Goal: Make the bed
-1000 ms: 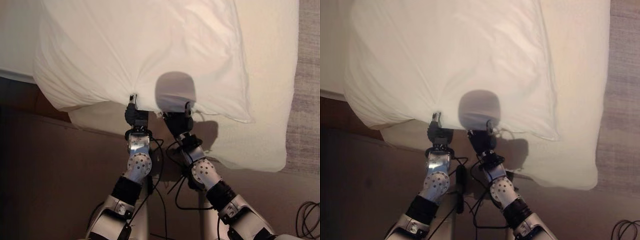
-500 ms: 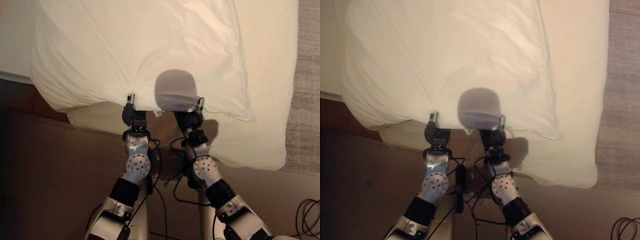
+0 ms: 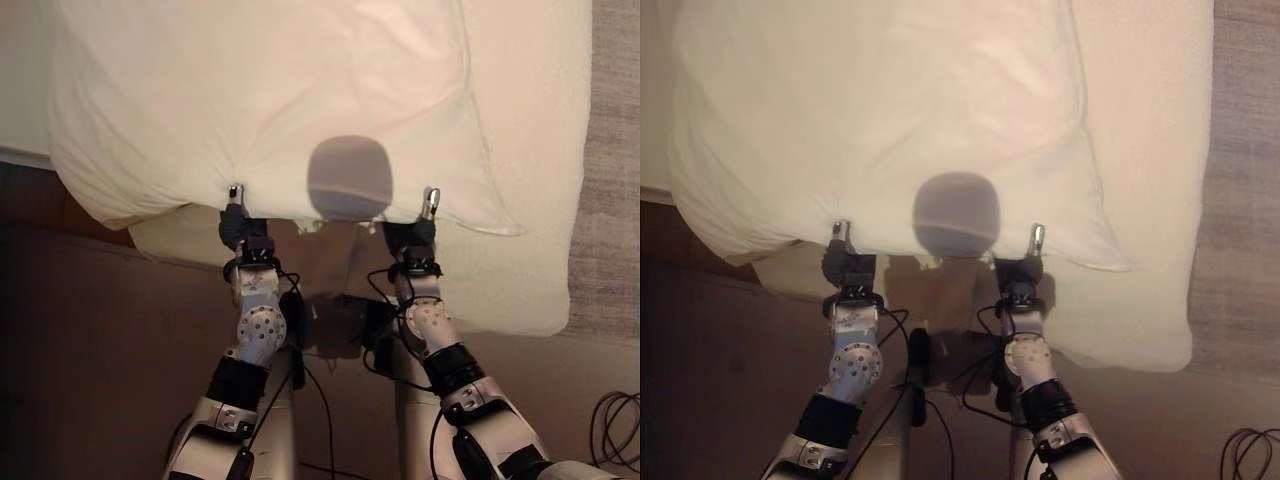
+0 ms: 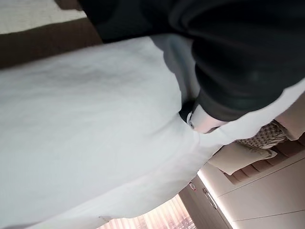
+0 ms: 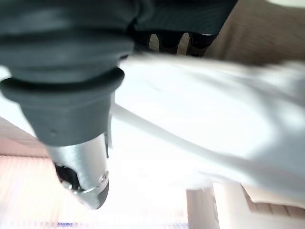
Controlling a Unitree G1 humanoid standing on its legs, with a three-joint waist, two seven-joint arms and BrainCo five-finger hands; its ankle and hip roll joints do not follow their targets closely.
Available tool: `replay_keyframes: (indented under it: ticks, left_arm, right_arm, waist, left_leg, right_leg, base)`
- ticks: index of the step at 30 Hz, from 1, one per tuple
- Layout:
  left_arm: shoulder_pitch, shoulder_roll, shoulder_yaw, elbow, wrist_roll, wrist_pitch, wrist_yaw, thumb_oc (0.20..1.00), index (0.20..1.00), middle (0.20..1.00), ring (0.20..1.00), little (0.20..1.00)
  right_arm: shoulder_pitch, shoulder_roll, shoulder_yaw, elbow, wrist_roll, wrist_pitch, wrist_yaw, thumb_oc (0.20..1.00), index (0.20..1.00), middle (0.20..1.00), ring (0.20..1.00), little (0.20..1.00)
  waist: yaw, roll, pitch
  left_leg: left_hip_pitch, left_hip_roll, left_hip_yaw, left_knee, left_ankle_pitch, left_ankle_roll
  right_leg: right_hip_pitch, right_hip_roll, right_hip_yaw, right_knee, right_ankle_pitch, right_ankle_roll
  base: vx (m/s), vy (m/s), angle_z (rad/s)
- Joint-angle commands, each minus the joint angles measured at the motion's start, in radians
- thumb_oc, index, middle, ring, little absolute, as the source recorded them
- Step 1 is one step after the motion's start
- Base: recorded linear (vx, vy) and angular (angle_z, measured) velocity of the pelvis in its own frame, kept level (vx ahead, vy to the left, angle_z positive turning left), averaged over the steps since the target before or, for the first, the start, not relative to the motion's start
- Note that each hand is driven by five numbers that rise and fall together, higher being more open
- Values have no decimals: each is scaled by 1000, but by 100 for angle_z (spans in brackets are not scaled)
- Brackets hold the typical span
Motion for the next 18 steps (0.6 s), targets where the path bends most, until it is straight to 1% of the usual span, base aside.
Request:
replay_keyframes:
  ticks: [1,6,13,14,15,18]
  left_arm:
    - [54,65,116,-169,85,-89,-8,200,200,200,200,200]
    - [59,72,130,-168,99,-87,5,200,200,200,200,200]
    - [58,74,145,-162,118,-97,34,200,200,200,200,200]
    - [58,74,145,-162,117,-98,34,200,200,200,200,200]
    - [58,73,144,-159,118,-98,31,200,200,200,200,200]
    - [58,73,143,-158,118,-99,33,200,200,200,200,200]
  right_arm:
    - [23,-54,-108,-42,-2,-81,0,1000,1000,1000,1000,1000]
    - [31,-65,-117,-49,-10,-84,-11,1000,1000,1000,1000,1000]
    - [42,-65,-126,-77,-16,-113,-22,1000,1000,1000,1000,1000]
    - [42,-65,-126,-77,-17,-113,-22,633,633,633,633,633]
    - [44,-66,-124,-76,-15,-111,-18,200,200,200,200,200]
    - [45,-68,-127,-76,-14,-112,-13,200,200,200,200,200]
  waist:
    - [-2,37,-74]
    - [-2,34,-77]
    - [-4,38,-76]
    - [-4,38,-75]
    - [-4,41,-74]
    - [-6,46,-70]
  left_leg:
    - [-48,-66,31,52,-62,95]
    - [-50,-64,31,58,-64,92]
    - [-46,-64,35,52,-65,93]
    - [-45,-64,35,51,-65,93]
    - [-40,-64,36,45,-63,93]
    - [-37,-65,39,42,-60,93]
  right_leg:
    - [34,67,48,-140,133,51]
    - [31,67,48,-134,131,51]
    - [27,68,55,-129,128,53]
    - [28,68,55,-129,129,53]
    - [30,69,56,-130,128,53]
    - [31,69,59,-130,128,52]
  base:
    - [0,0,0]
    - [0,0,0]
    - [1,-1,0]
    - [9,-2,-4]
    - [2,2,-3]
    - [0,0,0]
